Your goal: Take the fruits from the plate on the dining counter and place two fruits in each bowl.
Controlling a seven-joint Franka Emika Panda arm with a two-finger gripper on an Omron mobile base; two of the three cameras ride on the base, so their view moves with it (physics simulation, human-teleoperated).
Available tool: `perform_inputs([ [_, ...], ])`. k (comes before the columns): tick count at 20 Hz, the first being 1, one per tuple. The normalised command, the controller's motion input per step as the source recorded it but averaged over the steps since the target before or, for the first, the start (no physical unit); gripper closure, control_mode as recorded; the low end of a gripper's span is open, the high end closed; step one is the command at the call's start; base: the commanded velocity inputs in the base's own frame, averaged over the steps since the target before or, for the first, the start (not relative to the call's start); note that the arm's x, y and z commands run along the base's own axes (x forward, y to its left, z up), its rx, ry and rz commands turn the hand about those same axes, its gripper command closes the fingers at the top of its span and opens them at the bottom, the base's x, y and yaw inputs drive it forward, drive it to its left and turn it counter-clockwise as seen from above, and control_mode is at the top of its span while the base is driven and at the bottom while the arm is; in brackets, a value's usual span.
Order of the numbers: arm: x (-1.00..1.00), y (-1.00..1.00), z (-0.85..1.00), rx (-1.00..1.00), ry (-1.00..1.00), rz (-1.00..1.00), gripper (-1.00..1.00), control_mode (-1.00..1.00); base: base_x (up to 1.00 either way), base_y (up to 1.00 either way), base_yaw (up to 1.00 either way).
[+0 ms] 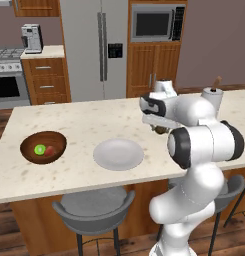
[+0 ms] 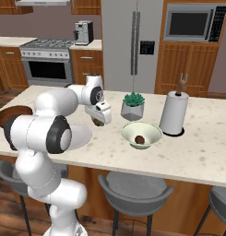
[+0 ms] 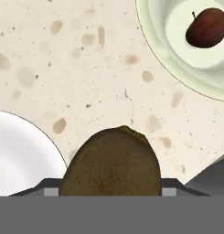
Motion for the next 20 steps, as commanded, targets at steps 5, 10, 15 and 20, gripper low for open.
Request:
perform_inputs([
  [5,0.04,-0.90,0.10,-0.01,0.02,0.00,1.00,-1.00,0.00,0.00,0.00],
  [10,0.05,-0.92,0.00,0.00,0.10,0.00,1.00,-1.00,0.00,0.00,0.00],
  [15,0.16,-0.87,0.00,0.00,0.16,0.00,1.00,-1.00,0.00,0.00,0.00],
  [20,0.13,-0.65,-0.13,0.00,0.09,0.00,1.00,-1.00,0.00,0.00,0.00],
])
